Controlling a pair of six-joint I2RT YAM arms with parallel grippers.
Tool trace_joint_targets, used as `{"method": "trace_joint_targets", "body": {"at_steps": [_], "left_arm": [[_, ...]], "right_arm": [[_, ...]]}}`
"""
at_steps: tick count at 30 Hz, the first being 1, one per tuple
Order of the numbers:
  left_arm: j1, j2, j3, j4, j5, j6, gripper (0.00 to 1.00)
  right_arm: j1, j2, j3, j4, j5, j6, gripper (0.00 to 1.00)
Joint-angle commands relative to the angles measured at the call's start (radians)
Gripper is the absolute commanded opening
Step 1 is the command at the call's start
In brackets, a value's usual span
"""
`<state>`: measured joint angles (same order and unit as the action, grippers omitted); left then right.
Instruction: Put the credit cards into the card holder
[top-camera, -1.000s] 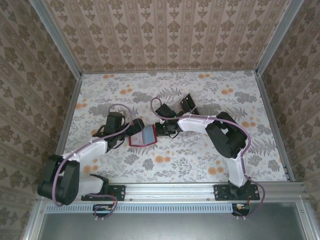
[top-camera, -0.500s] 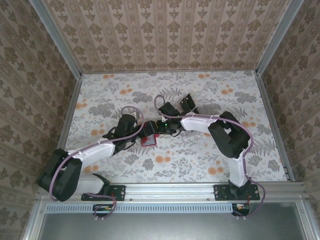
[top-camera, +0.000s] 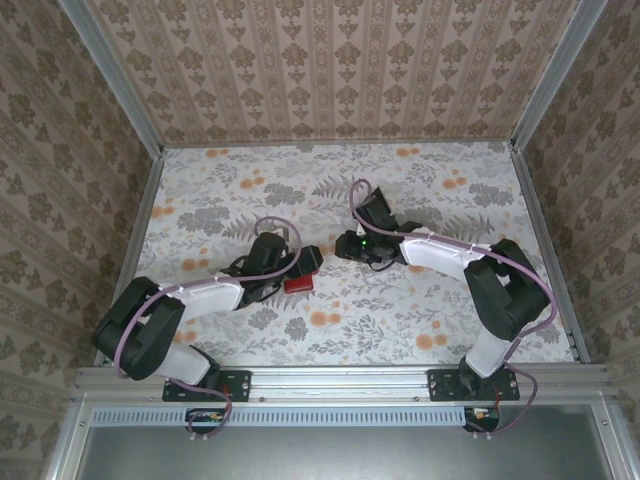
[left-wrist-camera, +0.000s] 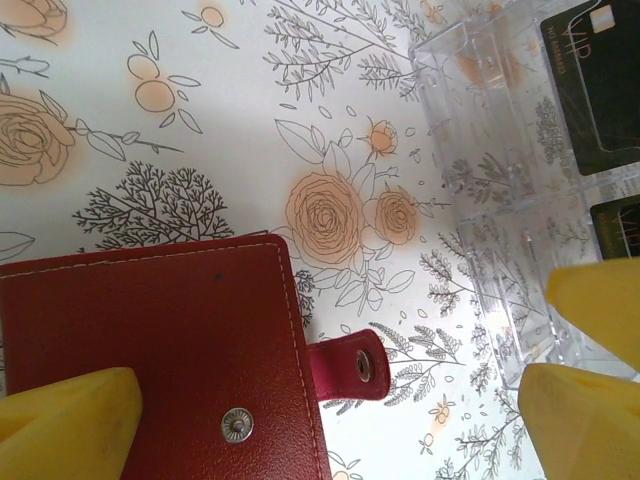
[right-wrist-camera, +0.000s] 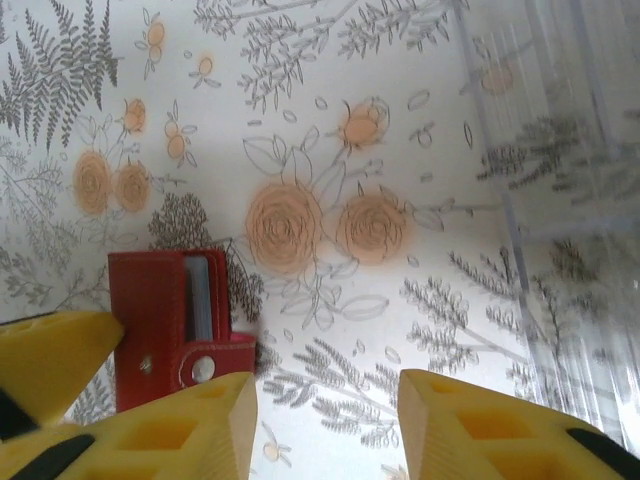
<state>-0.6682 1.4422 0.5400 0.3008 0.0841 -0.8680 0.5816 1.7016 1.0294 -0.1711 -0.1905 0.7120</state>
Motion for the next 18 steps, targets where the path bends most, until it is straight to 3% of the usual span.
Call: {"method": "trace_joint_targets", "body": {"at_steps": [1,6,18], "left_arm": [[-0.007,0.029,0.003,0.012,-0.033,-0.025,1.0],[0.002,-0.013,0.018,-0.024,-0.039,-0.005,1.0],[0.144,-0.206,0.056,-0.221,0.026,0.062,1.0]], "right_arm": [[0.009,-0.042,-0.03,0.046,-0.031,0.035,0.28],[0.041,-0.029,-0.019,0.073,-0.073,0.052,0.12],[0.15,0.084,0.131,0.061,-0.105,0.047,0.01]]}}
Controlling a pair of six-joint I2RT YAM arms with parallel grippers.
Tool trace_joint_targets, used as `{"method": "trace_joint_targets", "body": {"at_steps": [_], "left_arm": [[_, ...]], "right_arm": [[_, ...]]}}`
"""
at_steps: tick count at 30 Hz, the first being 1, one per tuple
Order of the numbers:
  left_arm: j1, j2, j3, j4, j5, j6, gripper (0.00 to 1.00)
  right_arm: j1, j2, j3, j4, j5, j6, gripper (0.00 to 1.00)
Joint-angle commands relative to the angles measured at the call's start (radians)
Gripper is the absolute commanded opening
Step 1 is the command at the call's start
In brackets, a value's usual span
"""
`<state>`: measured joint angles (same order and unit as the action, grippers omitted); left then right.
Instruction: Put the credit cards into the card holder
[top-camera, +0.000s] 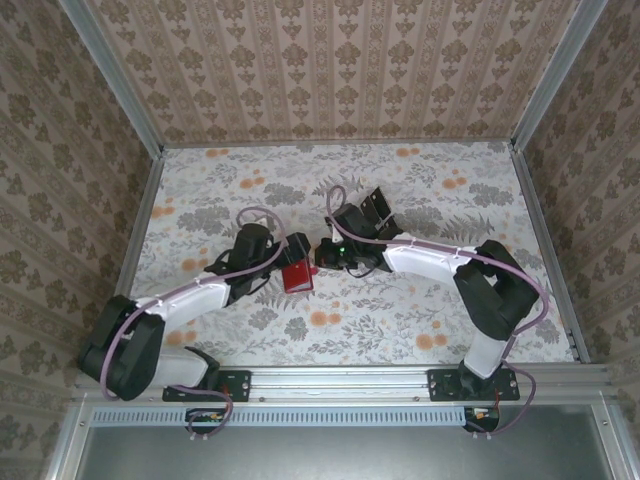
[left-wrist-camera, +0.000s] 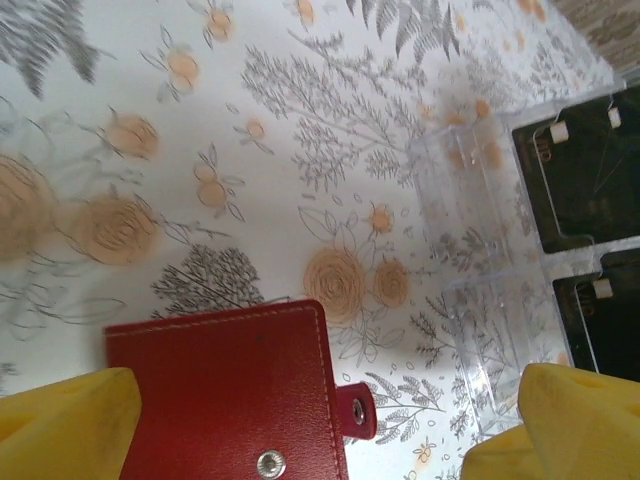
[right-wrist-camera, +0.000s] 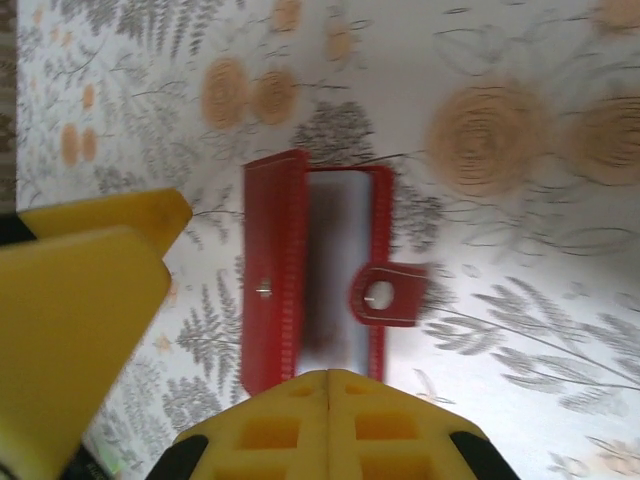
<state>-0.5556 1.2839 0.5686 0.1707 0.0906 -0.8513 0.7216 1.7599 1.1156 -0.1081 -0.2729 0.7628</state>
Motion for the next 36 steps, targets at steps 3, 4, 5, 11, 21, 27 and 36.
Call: {"method": "trace_joint_targets", "body": {"at_steps": [3,4,5,11,21,27,36], "left_arm": [[0.084,-0.093,0.029,-0.168,0.02,0.077,1.0],[0.094,-0.103,0.03,-0.191,0.021,0.09,1.0],[0.125,-0.11,0.034,-0.223,0.02,0.104,1.0],[0.181,-0.064,0.115,-0.438,-0.017,0.225,1.0],[0.184,0.047,0.198,-0.551,-0.048,0.316,1.0],[0.182,0.072,0.222,-0.573,-0.055,0.347,1.0],[0.168,0.133,0.258,-0.564,-0.043,0.385,1.0]], "right_arm": [[0.023,0.033,0.055,-0.006,-0.022,-0.004,0.0],[0.027,0.033,0.057,-0.007,-0.022,-0.003,0.0],[0.031,0.036,0.059,-0.009,-0.023,-0.004,0.0],[0.048,0.057,0.045,-0.003,-0.017,0.008,0.0],[0.083,0.143,0.077,0.007,-0.025,0.021,0.0],[0.085,0.197,0.084,0.014,-0.025,0.028,0.0],[0.085,0.223,0.076,0.028,-0.031,0.036,0.0]]}}
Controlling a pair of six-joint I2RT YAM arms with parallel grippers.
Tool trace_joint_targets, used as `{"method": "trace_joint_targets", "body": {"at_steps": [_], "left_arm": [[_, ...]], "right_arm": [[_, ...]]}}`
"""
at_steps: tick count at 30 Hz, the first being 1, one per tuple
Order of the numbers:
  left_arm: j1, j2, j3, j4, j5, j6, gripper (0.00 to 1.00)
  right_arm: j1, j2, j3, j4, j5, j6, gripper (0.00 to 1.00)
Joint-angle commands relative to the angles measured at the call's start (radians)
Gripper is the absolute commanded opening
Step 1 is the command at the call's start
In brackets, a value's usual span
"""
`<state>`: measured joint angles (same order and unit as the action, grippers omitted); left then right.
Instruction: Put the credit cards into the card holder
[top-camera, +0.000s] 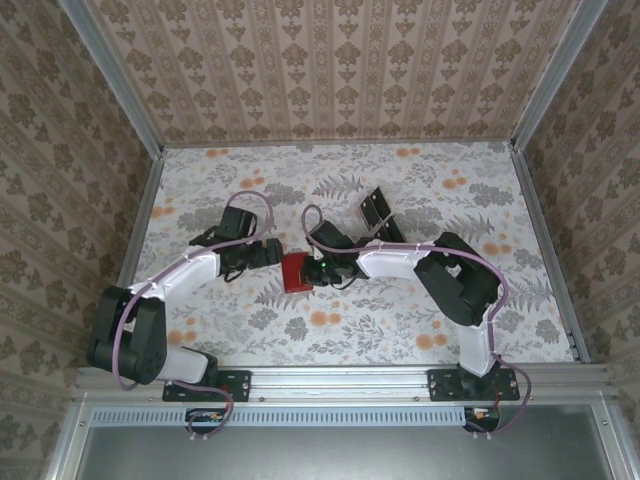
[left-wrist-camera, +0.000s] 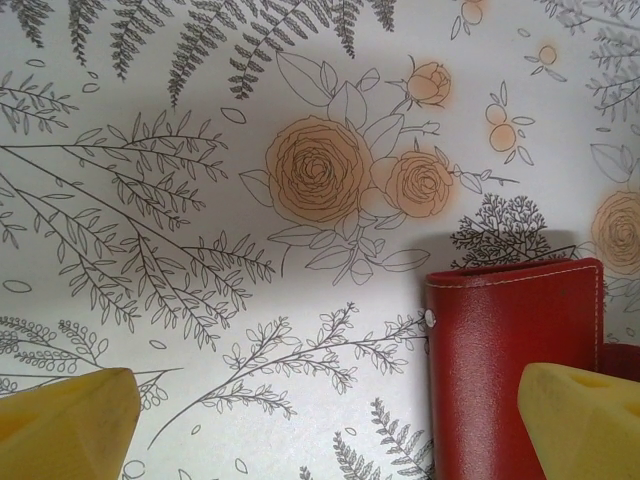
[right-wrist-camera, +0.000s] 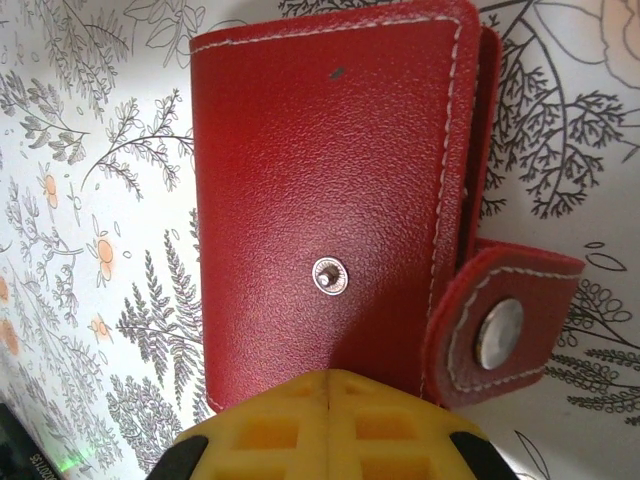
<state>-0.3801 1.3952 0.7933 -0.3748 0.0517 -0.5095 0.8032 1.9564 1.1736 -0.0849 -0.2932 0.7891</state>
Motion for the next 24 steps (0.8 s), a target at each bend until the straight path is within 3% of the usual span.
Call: {"method": "trace_joint_targets", "body": {"at_steps": [1,13,24], "left_arm": [[-0.009,0.029,0.039,-0.016,-0.002,0.045,1.0],[-0.045,0.132,0.075,0.052,0.04,0.057,1.0],[-0.067,0.203,0.075,0.045,-0.042,0.063,1.0]], "right_arm": [[0.003,0.027,0.017,0.004,-0.012,0.01,0.0],[0.003,0.027,0.006,0.008,-0.008,0.014,0.0],[0.002,0.024,0.011,0.008,-0.01,0.013,0.0]]}}
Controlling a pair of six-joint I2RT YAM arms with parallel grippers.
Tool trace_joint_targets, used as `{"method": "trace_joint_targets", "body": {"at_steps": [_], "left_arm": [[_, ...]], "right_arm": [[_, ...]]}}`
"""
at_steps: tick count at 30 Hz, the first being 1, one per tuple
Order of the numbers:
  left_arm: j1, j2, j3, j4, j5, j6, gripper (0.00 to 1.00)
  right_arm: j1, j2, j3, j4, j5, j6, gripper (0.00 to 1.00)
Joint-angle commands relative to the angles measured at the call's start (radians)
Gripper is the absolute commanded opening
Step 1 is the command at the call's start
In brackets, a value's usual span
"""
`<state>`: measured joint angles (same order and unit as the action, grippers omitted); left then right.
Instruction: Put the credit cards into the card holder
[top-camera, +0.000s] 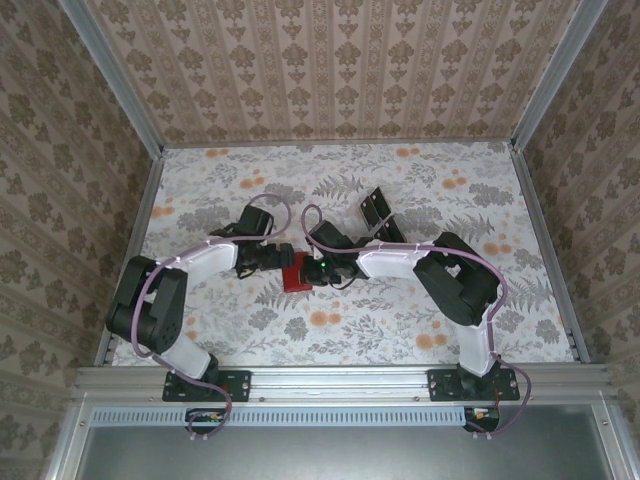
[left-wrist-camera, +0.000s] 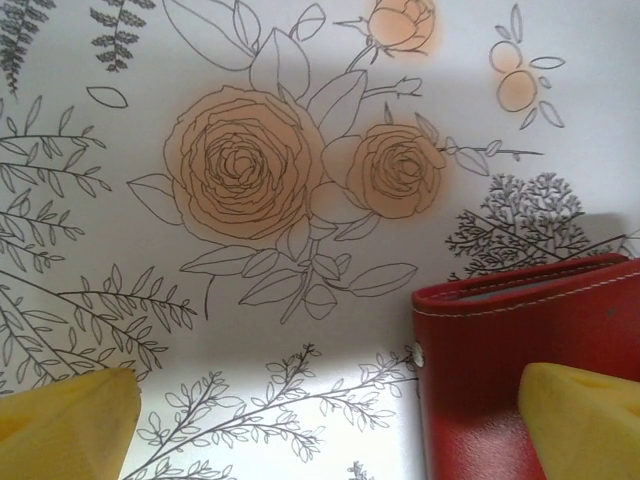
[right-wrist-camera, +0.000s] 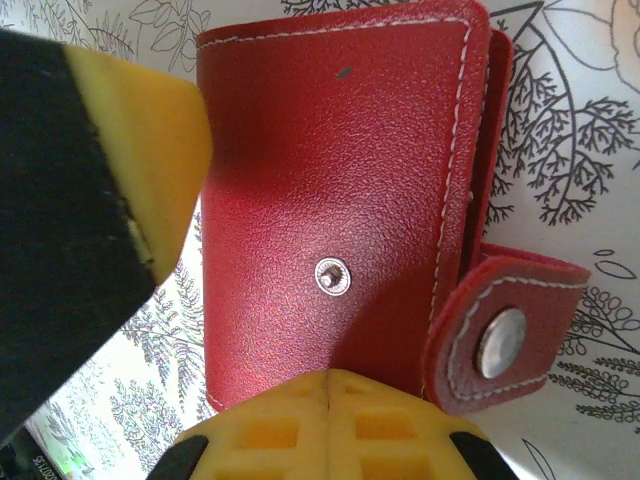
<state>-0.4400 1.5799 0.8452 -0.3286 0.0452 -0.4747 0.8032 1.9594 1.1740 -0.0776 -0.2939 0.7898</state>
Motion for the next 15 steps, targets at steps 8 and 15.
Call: {"method": "trace_joint_targets", "body": {"at_steps": [8,15], "left_arm": [[-0.009,0.065,0.019,-0.031,-0.116,0.01,1.0],[-0.009,0.07,-0.006,-0.007,-0.109,-0.001,1.0]], "right_arm": [[-0.001,0.004,0.032,-0.031,-0.015,-0.007,0.0],[-0.049,-0.139,0.038,-0.132,0.083,-0.046,0.13]]}}
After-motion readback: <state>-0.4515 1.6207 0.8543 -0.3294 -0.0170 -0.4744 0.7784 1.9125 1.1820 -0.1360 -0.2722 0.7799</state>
